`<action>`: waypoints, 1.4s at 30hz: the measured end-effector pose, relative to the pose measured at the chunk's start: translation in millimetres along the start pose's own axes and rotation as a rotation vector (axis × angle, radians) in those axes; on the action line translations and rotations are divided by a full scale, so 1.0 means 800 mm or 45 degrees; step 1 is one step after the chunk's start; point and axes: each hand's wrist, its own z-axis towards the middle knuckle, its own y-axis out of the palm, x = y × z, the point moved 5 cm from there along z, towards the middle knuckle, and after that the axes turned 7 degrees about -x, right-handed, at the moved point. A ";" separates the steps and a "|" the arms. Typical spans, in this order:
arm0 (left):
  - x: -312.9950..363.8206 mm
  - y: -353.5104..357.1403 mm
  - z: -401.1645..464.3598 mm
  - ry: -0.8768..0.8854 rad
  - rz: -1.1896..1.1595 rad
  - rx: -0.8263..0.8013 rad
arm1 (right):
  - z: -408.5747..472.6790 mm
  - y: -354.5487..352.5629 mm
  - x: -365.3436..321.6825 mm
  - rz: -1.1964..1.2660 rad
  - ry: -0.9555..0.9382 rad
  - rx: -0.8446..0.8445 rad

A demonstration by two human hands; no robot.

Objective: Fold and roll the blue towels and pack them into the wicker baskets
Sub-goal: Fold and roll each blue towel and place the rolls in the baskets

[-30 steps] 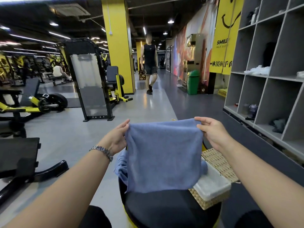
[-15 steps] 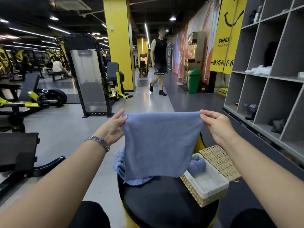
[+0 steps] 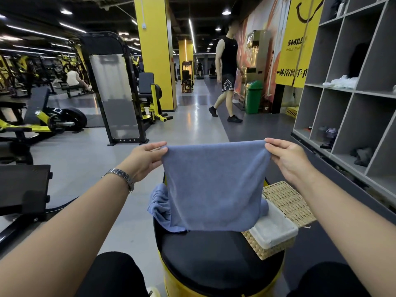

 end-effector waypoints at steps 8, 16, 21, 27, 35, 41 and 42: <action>0.023 -0.003 -0.016 0.270 0.963 0.216 | -0.003 0.005 -0.003 -0.421 -0.073 -0.100; 0.022 -0.008 -0.020 0.310 1.158 0.270 | -0.018 0.021 -0.016 -1.013 -0.246 -0.025; 0.019 -0.013 -0.017 0.298 1.214 0.278 | -0.016 0.023 -0.011 -1.184 -0.242 -0.023; 0.010 -0.020 -0.029 0.198 1.143 0.136 | -0.026 0.015 -0.005 -1.124 -0.217 -0.077; -0.009 -0.035 -0.076 0.236 1.208 0.074 | -0.077 0.010 0.002 -0.984 -0.166 -0.200; -0.021 -0.039 -0.102 0.218 1.079 -0.012 | -0.105 0.005 0.009 -0.719 -0.014 -0.305; -0.025 -0.040 -0.099 0.195 1.053 -0.032 | -0.103 0.005 0.014 -0.676 0.032 -0.328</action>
